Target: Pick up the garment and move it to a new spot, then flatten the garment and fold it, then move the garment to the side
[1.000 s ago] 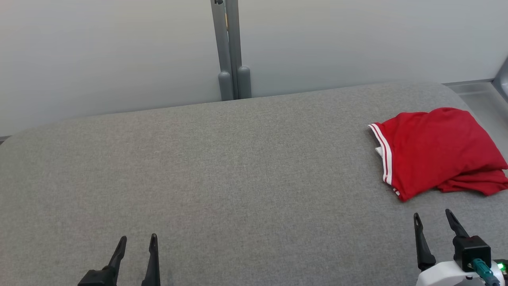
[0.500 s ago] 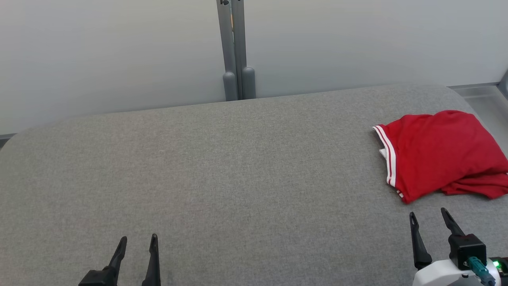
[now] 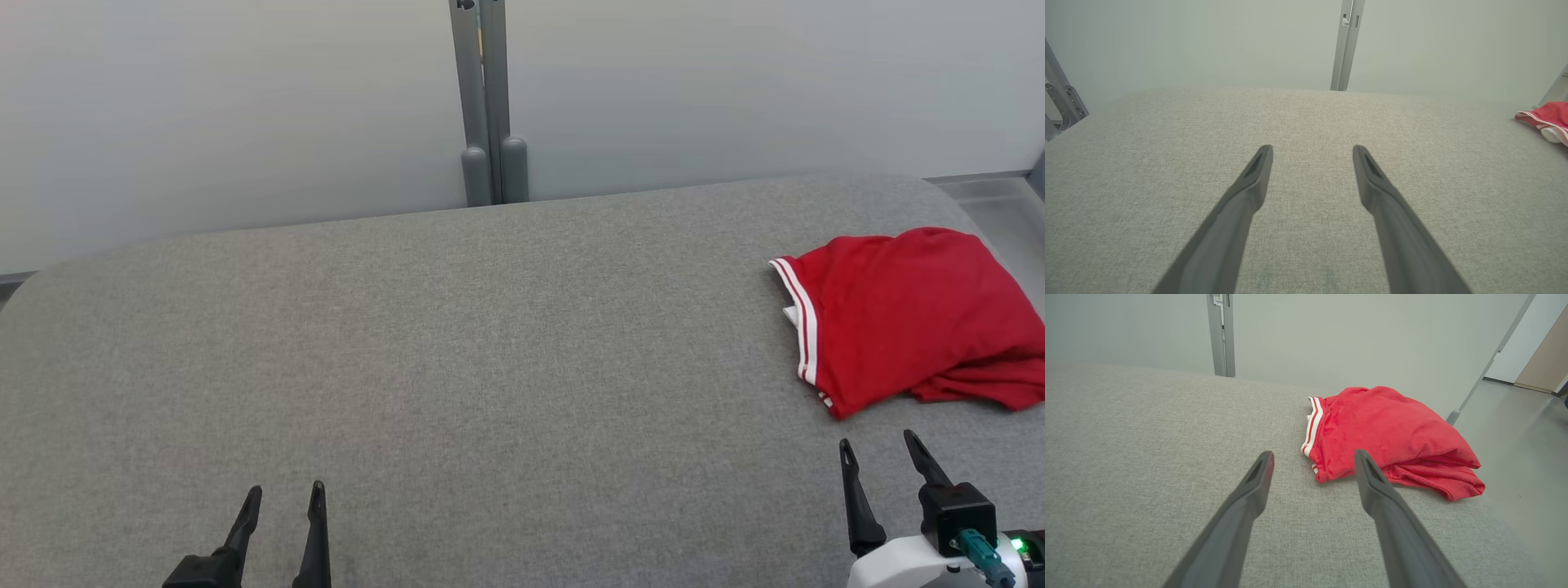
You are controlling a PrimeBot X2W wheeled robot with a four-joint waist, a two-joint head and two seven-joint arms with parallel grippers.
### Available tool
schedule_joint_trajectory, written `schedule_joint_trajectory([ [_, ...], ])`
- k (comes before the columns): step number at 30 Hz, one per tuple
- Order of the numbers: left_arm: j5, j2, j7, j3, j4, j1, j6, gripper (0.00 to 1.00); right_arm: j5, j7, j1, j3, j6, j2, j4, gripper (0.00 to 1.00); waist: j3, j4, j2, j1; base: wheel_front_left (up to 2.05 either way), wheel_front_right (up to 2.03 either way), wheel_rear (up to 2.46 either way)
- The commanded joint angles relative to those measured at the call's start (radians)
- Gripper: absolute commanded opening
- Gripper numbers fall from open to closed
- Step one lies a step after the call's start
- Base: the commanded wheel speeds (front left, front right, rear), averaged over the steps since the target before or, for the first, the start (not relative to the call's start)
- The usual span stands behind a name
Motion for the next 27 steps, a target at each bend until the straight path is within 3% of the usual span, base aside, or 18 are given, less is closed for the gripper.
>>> schedule_joint_trajectory([
  [1,0.000,0.001,-0.003,0.001,-0.002,0.005,0.006,1.00,-0.003,-0.002,0.000,-0.002,-0.002,-0.001,0.003,1.00,0.001,0.001,0.0000,0.0000,0.00,0.00,0.00],
  [4,-0.005,0.002,-0.002,0.002,-0.003,0.003,0.009,1.00,-0.009,-0.002,-0.004,0.001,0.000,0.000,0.003,1.00,0.005,-0.055,0.0000,0.0000,0.00,0.00,0.00],
  [21,-0.015,0.002,-0.003,-0.003,-0.003,-0.008,0.009,1.00,-0.012,-0.002,0.007,0.025,-0.002,-0.002,-0.023,1.00,0.013,-0.057,0.0000,0.0000,0.00,0.00,0.00],
  [22,-0.010,-0.002,0.000,-0.005,-0.001,0.001,0.007,0.00,-0.012,0.000,-0.001,0.025,0.000,0.001,-0.014,0.00,0.013,-0.057,0.0000,0.0001,0.00,0.00,0.00],
  [27,-0.037,-0.005,0.016,-0.004,0.036,-0.002,0.007,0.00,0.016,0.015,-0.002,0.015,0.000,0.009,0.031,0.00,0.014,-0.056,0.0000,0.0000,0.00,0.00,0.00],
])
